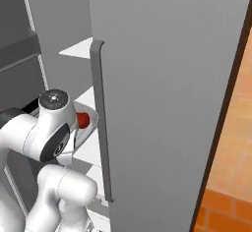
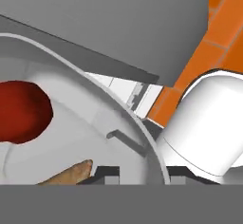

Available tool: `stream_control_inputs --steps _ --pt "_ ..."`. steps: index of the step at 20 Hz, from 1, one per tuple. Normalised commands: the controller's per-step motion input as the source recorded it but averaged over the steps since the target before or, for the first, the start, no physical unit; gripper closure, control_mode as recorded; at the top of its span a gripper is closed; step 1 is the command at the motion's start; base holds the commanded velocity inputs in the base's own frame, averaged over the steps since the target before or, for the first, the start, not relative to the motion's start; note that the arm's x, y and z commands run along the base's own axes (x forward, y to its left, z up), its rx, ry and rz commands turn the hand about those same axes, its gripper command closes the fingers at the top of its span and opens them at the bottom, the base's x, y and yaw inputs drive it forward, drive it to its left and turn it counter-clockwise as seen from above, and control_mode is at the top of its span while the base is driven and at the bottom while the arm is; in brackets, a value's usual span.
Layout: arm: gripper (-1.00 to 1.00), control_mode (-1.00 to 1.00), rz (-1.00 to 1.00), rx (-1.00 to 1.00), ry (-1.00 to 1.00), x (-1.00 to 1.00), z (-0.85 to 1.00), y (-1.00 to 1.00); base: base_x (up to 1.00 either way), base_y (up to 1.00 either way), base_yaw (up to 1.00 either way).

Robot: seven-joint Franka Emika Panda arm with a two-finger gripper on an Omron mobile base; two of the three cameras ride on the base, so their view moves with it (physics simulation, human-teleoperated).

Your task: Take the meat container that has the shrimp and place it on the second highest rack of the freezer. Then take the vegetable container that has the sweet potato and bell pepper and place it on the highest rack of the freezer.

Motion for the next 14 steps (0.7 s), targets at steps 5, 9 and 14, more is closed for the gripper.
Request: stream_control_inputs --steps 5,9,14 --pt "1.0 1.0 0.0 0.0 0.0 0.0 0.0 0.0 -0.02 0.25 0.1" --pt "1.0 -1.0 0.0 -0.17 -0.5 0.03 0.98 0.02 0.0 0.0 0.0" --pt "1.0 -1.0 -0.02 -0.16 -0.53 0.02 1.0 0.01 0.0 0.0 0.0"
